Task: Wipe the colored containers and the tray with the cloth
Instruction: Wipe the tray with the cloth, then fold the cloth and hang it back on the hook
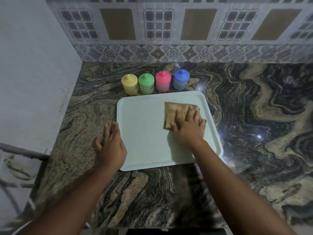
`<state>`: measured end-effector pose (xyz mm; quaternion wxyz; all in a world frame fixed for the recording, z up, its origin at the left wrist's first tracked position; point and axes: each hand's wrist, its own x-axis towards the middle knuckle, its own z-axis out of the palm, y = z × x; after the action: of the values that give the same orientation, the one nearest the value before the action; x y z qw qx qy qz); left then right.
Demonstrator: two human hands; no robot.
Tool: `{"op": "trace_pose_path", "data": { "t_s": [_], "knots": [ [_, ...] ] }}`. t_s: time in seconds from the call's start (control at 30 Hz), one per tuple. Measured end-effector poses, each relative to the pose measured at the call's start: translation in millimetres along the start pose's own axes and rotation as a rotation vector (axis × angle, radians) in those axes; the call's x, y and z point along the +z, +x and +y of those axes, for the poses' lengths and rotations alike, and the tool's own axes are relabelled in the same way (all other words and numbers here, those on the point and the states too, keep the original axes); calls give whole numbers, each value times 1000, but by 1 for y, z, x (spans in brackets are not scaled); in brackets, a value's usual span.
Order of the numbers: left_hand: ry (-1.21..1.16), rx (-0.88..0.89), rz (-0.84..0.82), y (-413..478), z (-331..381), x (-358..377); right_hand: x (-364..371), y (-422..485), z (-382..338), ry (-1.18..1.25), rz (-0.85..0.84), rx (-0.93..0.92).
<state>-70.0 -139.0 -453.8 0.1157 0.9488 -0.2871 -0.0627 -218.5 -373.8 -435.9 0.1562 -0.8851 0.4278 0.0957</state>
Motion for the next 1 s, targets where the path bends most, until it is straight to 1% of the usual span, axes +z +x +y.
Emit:
{"op": "trace_pose_path", "data": {
  "t_s": [0.07,0.17,0.27,0.4,0.43,0.5,0.57,0.6,0.63,0.67,0.73,0.8,0.87,0.93,1.0],
  "knots": [
    [-4,-19,-11,0,2,-1,0,11,-33,-33,-38,-28],
    [6,-27,-5,0,3,-1,6,-1,-54,-86,-68,-162],
    [1,-39,-9,0,4,-1,9,-19,-46,-59,-38,-288],
    [0,-24,25,1,7,-5,3,-21,-30,9,-57,-368],
    [-24,-22,57,1,8,-6,0,-19,-28,21,-72,-382],
    [-175,-45,154,2,14,-10,-14,-17,-24,80,-62,-398],
    [-327,-32,273,6,27,-14,-31,-11,-17,214,36,-375],
    [-366,1,300,10,36,-17,-40,-7,-13,290,90,-342],
    [-396,42,293,15,48,-20,-48,-1,-10,343,130,-300],
    [-417,79,257,21,60,-23,-55,5,-6,371,150,-272],
    [-409,111,119,32,83,-27,-65,21,-3,350,127,-284],
    [-347,93,-44,41,101,-28,-71,34,-3,292,72,-330],
    [-226,65,-172,50,112,-28,-75,47,-5,221,11,-400],
    [-101,46,-234,58,118,-28,-75,57,-9,114,-92,-474],
    [-59,23,-249,65,119,-26,-70,65,-12,30,-160,-529]
  ]
}}
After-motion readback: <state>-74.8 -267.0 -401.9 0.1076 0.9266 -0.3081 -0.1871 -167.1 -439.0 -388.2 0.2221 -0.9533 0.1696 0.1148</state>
